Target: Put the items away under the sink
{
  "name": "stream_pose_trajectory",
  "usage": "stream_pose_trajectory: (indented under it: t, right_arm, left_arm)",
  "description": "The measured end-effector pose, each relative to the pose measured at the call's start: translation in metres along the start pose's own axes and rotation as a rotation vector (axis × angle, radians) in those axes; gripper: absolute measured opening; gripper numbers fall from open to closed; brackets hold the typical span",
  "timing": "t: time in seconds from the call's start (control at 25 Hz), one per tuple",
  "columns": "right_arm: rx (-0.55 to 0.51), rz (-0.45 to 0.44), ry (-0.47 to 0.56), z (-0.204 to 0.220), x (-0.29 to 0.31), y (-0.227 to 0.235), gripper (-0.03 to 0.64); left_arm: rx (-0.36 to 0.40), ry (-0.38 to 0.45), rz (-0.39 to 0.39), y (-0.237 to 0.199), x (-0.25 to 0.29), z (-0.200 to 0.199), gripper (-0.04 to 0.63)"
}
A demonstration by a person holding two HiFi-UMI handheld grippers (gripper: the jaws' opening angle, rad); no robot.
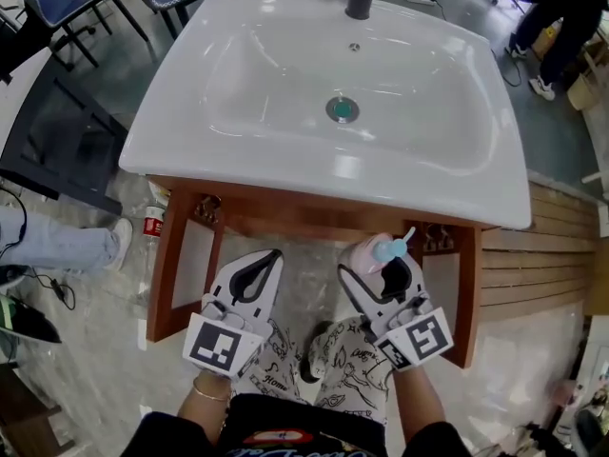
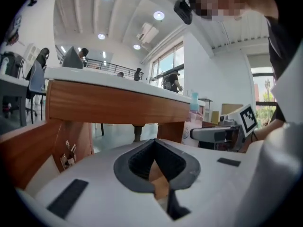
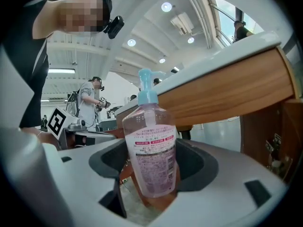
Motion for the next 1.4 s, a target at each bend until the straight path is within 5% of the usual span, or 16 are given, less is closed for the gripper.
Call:
stream_pose_trajectory:
  t: [0.08,0.72,1.4]
  right_arm:
    - [-0.006,0.000,0.009,0.006,0.002,0.004,0.321]
    - [-0.078,-0.024,0.131,0.092,0.017,0.034,0.321]
    - [-0.033,0.065,0.131,0.087,-0.012,0.032,0.321]
  left_arm:
    - [0.053,0.001,-0.012,-0.003,0.007,0.005,0.006]
    - [0.105,0.142,0.074,-0.025,0.043,0.111,0.006]
    - [0.111,0.176,0.217,-0.022,0.025,0.134,0.006]
Point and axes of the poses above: the fingertips, and each gripper's own axes: x forward along the fingers, y to its right, z out of its underside, the point moved 2 cm from there along -x, backward along the fingers, and after that the axes turned 7 degrees about -z, right-handed, at the moved point
